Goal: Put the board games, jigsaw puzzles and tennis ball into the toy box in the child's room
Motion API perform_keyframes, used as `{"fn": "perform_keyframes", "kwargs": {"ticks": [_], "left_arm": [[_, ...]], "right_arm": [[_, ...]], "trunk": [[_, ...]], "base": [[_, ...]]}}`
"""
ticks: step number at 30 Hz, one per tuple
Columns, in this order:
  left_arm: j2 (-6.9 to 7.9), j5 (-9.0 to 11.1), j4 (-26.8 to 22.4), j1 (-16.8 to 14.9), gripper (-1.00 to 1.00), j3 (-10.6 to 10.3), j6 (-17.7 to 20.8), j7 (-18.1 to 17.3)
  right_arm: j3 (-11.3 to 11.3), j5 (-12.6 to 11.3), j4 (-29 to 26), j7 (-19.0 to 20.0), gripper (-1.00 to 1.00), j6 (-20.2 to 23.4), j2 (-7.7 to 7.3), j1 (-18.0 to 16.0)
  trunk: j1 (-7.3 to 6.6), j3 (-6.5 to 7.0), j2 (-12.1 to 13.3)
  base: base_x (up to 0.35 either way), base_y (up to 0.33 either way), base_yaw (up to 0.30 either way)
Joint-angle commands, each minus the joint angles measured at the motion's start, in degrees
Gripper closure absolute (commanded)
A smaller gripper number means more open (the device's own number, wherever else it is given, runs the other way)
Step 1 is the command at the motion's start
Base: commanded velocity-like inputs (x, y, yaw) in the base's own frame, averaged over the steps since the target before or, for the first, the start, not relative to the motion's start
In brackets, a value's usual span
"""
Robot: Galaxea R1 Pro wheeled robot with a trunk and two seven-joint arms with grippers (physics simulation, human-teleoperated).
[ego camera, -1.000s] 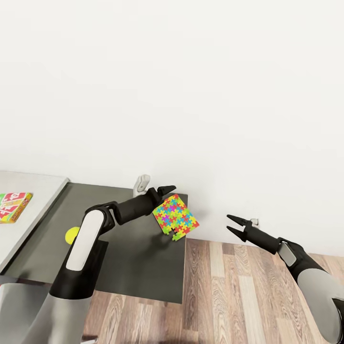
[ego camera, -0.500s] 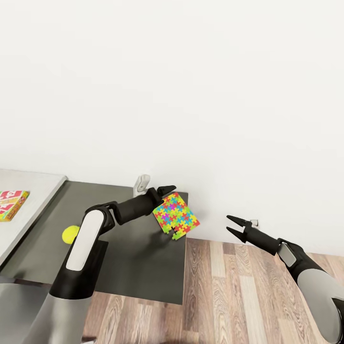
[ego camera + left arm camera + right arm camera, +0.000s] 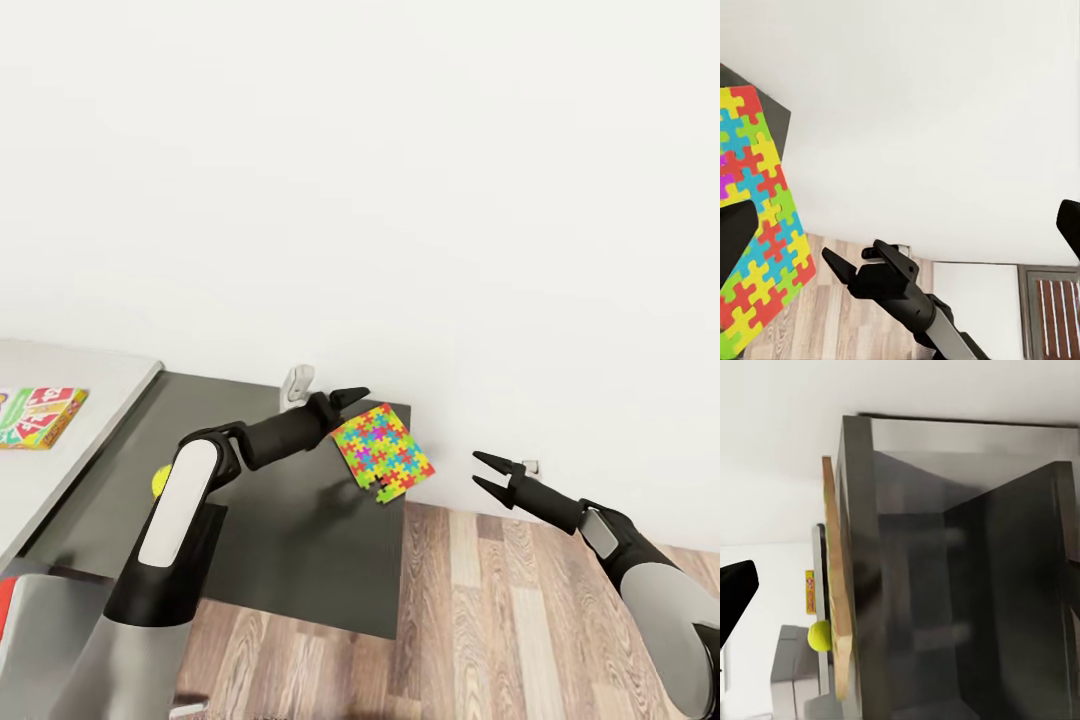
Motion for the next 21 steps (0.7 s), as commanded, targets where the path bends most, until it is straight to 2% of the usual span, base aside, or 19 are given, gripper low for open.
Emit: {"fn": "perform_keyframes", "kwargs": {"ticks": [1,13,21], "left_arm": [[-0.03,0.59,-0.03,-0.04,-1.00,0.03,0.10,0.54],[-0.04,0.59,-0.03,-0.01,-1.00,0.03,0.10,0.41],[-0.04,0.59,-0.03,0.00,-1.00,0.00,0.10,0.39]], "right_arm": [[-0.04,-0.21,0.02,0.04,-1.00,0.39,0.01,-0.02],[-0.04,-0.21,0.03,-0.04,-1.00,0.39,0.20,-0.02],[0.00,-0.17,0.03,-0.05,-1.00,0.37,0.47,-0.01]], "trunk": [[0.00,-0.01,-0.03],[0.00,0.26,-0.03],[0.00,0.31,-0.03]], "base": [[0.000,0.000,0.222],[0.000,0.000,0.239],[0.000,0.000,0.109]]}}
